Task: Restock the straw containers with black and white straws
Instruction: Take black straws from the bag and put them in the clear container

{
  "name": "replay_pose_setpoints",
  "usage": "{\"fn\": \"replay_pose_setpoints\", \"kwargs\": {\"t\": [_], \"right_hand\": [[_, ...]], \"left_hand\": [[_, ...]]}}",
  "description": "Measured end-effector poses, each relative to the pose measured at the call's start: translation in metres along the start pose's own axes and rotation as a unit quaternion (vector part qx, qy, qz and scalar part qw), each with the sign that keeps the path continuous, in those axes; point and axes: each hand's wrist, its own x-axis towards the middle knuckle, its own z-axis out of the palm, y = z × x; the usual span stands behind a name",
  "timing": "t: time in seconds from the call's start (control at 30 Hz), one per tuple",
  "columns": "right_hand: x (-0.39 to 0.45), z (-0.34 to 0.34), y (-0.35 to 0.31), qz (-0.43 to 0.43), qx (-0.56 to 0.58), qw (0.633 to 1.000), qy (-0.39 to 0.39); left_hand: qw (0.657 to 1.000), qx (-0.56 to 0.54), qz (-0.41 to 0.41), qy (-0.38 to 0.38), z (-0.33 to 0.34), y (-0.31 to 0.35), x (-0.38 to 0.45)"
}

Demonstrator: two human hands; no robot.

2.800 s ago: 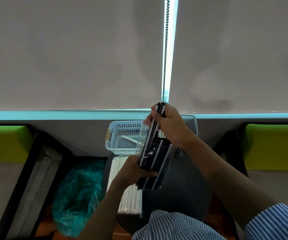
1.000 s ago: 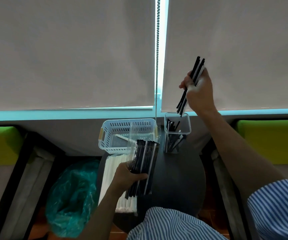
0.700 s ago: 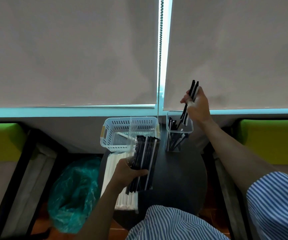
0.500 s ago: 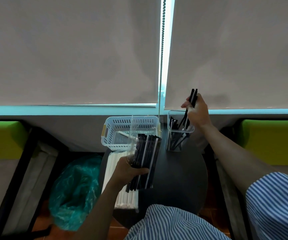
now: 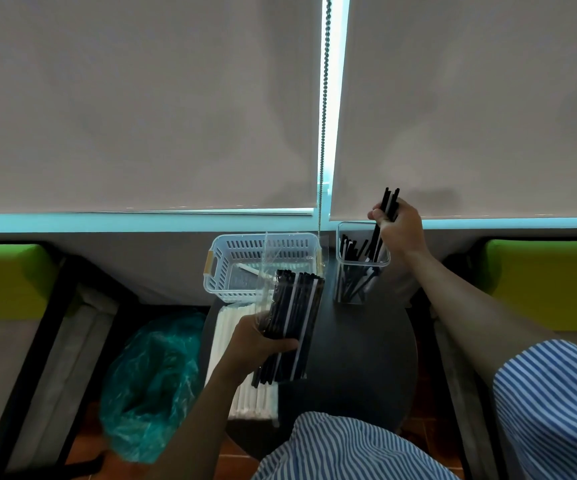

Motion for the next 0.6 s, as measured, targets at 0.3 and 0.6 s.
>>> {"fn": "replay_pose_setpoints", "kwargs": {"t": [0.3, 0.6], "right_hand": [[0.005, 0.01, 0.0, 0.015, -0.114, 0.993, -0.026], [0.006, 0.018, 0.001, 0.009, -0.126, 0.991, -0.037]], "left_hand": [[1.0, -0.01, 0.006, -0.004, 0.0, 0.004, 0.001], [0.999, -0.027, 0.002, 0.016, -0.001, 0.005, 0.004]]}}
